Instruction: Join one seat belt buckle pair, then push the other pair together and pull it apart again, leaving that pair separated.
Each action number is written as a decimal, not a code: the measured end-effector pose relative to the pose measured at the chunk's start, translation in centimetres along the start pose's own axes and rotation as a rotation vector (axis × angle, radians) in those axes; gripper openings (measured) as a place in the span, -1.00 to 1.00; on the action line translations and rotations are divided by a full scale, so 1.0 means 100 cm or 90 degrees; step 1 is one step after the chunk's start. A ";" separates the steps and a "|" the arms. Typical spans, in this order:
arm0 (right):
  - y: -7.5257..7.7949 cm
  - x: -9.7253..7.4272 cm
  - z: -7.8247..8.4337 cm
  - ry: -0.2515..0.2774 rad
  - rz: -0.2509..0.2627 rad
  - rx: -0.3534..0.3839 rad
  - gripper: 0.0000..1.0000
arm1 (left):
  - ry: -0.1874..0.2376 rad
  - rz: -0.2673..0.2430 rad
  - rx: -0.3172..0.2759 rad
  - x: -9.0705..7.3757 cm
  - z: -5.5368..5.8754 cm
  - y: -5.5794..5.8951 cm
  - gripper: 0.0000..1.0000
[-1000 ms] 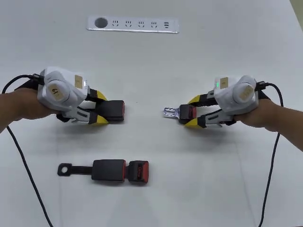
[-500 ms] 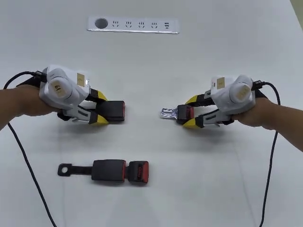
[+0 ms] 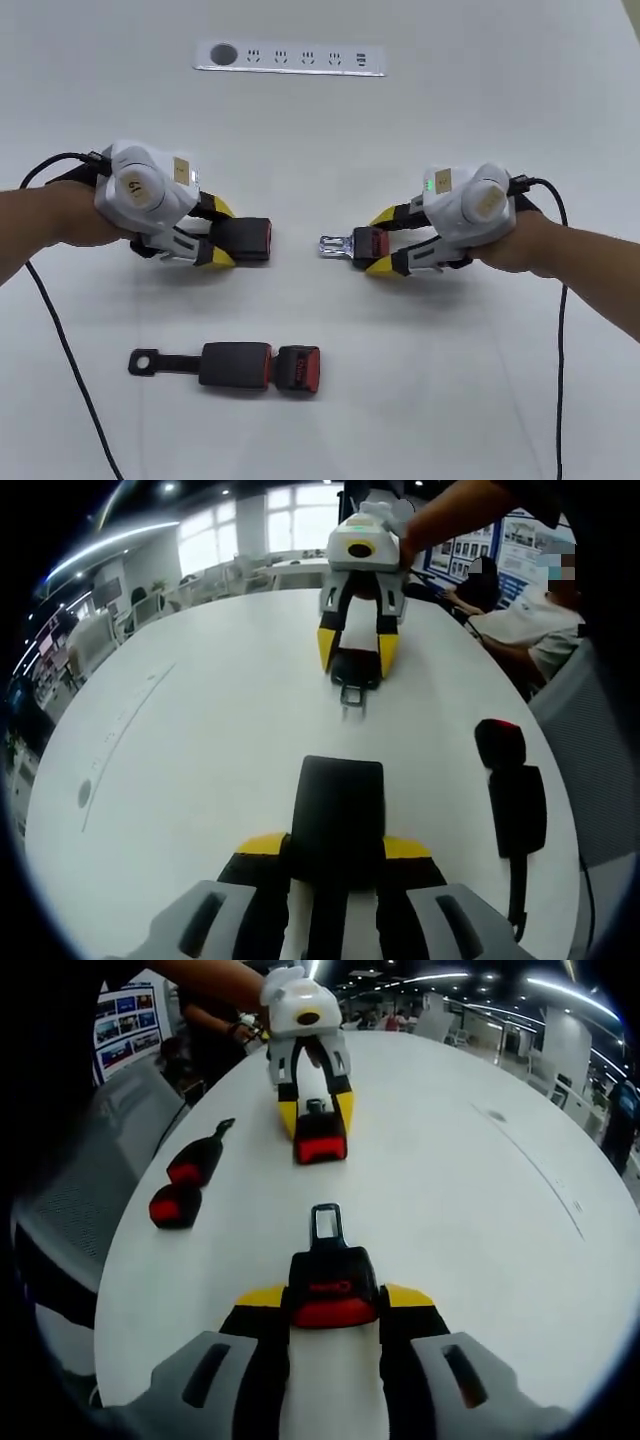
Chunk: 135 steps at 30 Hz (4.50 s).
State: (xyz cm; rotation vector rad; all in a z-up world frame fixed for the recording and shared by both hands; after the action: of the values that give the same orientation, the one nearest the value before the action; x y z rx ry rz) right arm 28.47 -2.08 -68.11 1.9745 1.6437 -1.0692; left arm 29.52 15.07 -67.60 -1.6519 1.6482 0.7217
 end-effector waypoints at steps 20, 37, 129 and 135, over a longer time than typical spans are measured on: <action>-0.008 0.026 -0.033 0.029 -0.023 -0.012 -0.34 | -0.005 -0.002 -0.006 -0.003 0.000 0.002 -0.32; -0.011 0.047 -0.055 0.039 -0.035 -0.015 -0.34 | -0.017 0.007 0.013 -0.002 -0.002 0.002 -0.33; -0.004 0.035 -0.043 0.015 -0.017 -0.019 -0.33 | -0.059 0.031 0.034 -0.001 -0.004 0.005 -0.34; 0.002 0.024 -0.030 0.015 -0.014 -0.017 -0.33 | -0.055 0.030 0.033 -0.002 -0.004 0.005 -0.33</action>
State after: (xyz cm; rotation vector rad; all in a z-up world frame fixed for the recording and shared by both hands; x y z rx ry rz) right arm 29.72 1.57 -67.97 1.9644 1.6874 -1.0301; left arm 28.98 14.90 -67.29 -1.5284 1.6354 0.7568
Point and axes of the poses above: the centre of the closed fingertips' face, and the gripper's own axes: x roughly forward along the fingers, y roughly to its right, z roughly out of its underside, the point moved 2 cm from there along -x, roughly backward along the fingers, and after that the axes turned 11 degrees about x, right-handed, at the moved point
